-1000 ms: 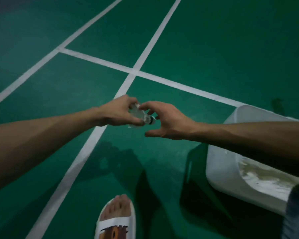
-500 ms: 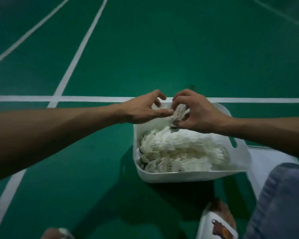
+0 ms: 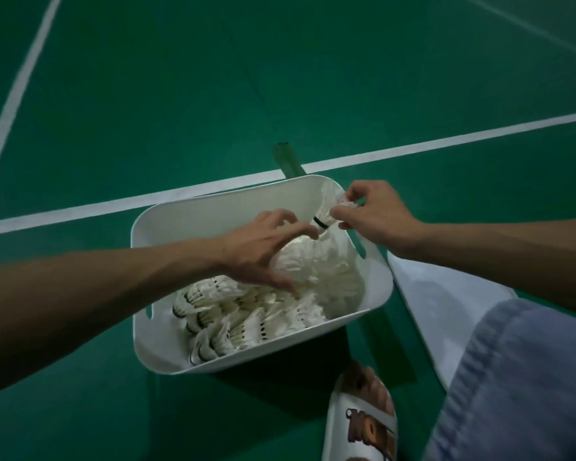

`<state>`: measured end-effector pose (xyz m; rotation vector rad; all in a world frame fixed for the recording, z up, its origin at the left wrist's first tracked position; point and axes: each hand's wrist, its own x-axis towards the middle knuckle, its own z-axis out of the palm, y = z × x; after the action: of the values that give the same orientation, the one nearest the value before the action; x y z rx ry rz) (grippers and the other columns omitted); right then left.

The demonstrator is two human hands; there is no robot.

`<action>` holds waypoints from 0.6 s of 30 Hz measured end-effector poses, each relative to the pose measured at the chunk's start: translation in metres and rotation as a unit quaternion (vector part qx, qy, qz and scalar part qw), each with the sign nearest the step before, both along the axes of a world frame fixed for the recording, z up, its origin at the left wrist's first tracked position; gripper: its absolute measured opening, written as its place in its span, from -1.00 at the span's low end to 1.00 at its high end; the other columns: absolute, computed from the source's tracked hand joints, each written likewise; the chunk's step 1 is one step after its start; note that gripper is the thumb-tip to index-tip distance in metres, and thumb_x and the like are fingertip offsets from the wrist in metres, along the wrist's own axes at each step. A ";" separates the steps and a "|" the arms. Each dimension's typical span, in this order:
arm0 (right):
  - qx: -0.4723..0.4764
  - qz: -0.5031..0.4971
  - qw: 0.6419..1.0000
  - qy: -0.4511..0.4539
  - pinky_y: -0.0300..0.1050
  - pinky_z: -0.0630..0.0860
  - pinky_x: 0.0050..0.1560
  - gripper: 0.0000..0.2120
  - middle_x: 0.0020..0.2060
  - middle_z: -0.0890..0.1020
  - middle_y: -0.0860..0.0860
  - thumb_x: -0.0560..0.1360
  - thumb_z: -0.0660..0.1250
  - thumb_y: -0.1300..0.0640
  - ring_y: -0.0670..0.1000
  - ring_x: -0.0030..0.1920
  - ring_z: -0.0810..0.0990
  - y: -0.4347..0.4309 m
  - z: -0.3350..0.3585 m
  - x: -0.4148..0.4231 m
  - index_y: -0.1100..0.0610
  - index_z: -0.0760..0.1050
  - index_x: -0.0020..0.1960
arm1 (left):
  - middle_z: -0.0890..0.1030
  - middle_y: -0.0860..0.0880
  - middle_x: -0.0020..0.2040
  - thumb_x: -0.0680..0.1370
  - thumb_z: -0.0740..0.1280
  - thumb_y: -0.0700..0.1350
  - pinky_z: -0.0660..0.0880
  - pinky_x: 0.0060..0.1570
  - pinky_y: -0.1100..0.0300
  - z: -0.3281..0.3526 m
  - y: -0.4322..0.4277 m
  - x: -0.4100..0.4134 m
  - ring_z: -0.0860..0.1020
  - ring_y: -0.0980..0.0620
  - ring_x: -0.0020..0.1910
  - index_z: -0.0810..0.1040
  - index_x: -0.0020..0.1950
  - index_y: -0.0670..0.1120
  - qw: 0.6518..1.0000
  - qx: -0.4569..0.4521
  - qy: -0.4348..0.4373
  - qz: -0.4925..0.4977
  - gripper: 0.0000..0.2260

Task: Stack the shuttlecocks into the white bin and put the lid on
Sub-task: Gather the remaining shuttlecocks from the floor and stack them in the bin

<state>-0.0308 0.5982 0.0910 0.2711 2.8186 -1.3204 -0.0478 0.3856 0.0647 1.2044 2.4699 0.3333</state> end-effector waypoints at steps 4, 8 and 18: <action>-0.059 -0.022 0.998 -0.010 0.14 0.64 -0.07 -0.85 -0.13 0.62 0.20 0.41 0.44 0.21 0.15 -0.17 0.69 0.001 -0.007 0.000 0.27 0.51 -0.15 | -0.01 -0.12 0.54 0.40 0.43 0.22 0.20 0.39 -0.15 -0.011 0.025 -0.001 0.06 -0.18 0.48 -0.07 0.49 0.35 0.997 -0.065 0.035 -0.031 -0.15; -0.030 -0.018 0.999 -0.015 0.22 0.61 -0.06 -0.86 -0.21 0.63 0.10 0.40 0.45 0.16 0.08 -0.23 0.69 0.000 -0.012 0.002 0.13 0.49 -0.23 | 0.08 -0.07 0.53 0.44 0.47 -0.01 0.25 0.35 -0.03 -0.019 0.037 -0.006 0.23 -0.18 0.40 0.00 0.51 0.30 0.998 -0.046 0.013 -0.039 -0.17; -0.090 -0.055 0.994 -0.015 0.09 0.64 -0.02 -0.85 -0.11 0.58 0.03 0.49 0.41 0.17 0.02 -0.16 0.61 -0.005 -0.009 0.004 0.26 0.52 -0.06 | 0.40 -0.05 0.32 0.50 0.39 -0.08 0.45 0.14 0.06 -0.014 -0.001 -0.020 0.44 -0.06 0.19 0.24 0.46 0.07 0.999 0.031 -0.018 0.021 -0.43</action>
<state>-0.0263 0.5928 0.0818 0.4428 2.6728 -1.5654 -0.0677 0.3846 0.0506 1.1603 2.4741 0.4417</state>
